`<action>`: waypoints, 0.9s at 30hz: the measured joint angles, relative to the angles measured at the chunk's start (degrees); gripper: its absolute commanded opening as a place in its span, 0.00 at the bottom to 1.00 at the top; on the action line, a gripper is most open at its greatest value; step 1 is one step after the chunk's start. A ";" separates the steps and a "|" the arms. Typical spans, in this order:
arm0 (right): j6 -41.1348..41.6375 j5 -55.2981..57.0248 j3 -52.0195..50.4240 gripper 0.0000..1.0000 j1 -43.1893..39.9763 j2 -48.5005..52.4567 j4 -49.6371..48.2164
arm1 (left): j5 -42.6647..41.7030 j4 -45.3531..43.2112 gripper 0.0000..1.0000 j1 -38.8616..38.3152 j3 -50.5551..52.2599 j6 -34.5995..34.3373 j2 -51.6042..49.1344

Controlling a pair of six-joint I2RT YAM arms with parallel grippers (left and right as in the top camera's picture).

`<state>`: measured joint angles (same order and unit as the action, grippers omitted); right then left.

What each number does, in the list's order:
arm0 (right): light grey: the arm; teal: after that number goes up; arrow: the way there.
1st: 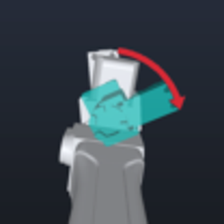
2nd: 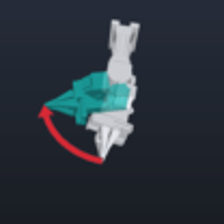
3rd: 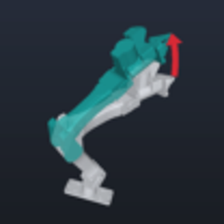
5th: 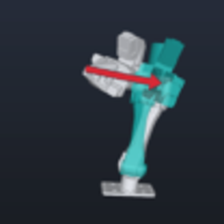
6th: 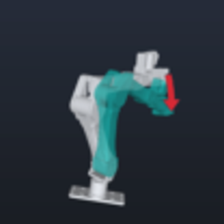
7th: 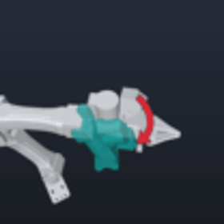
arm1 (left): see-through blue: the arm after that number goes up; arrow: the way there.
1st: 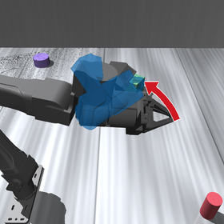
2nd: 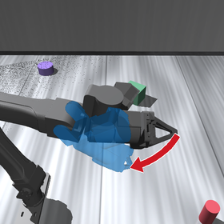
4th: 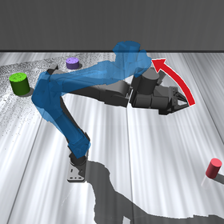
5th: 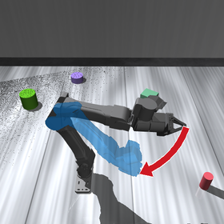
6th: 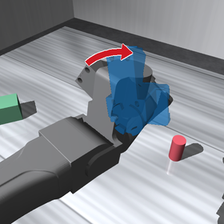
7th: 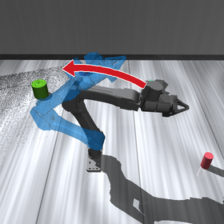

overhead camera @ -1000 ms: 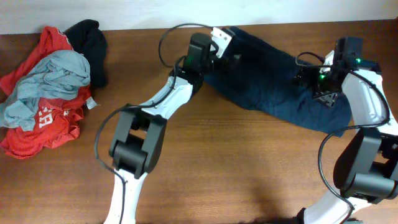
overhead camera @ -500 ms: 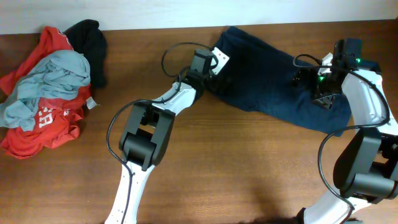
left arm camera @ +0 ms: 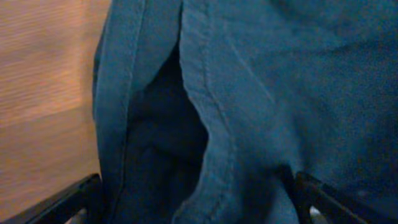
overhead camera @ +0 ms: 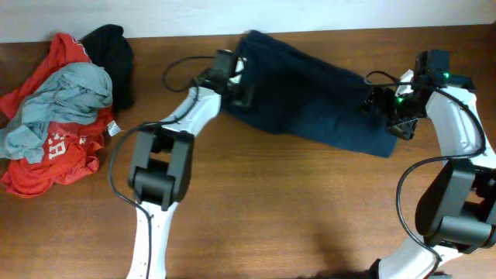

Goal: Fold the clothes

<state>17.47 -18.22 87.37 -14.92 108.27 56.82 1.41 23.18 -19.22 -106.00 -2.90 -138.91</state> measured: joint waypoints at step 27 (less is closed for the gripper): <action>-9.40 -6.40 0.00 0.99 0.00 0.00 -1.57 | -10.38 37.11 0.95 4.61 -1.46 -4.85 4.46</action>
<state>8.08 -24.62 87.37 -14.92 108.27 55.24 -8.97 60.29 -14.61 -107.46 -7.75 -134.45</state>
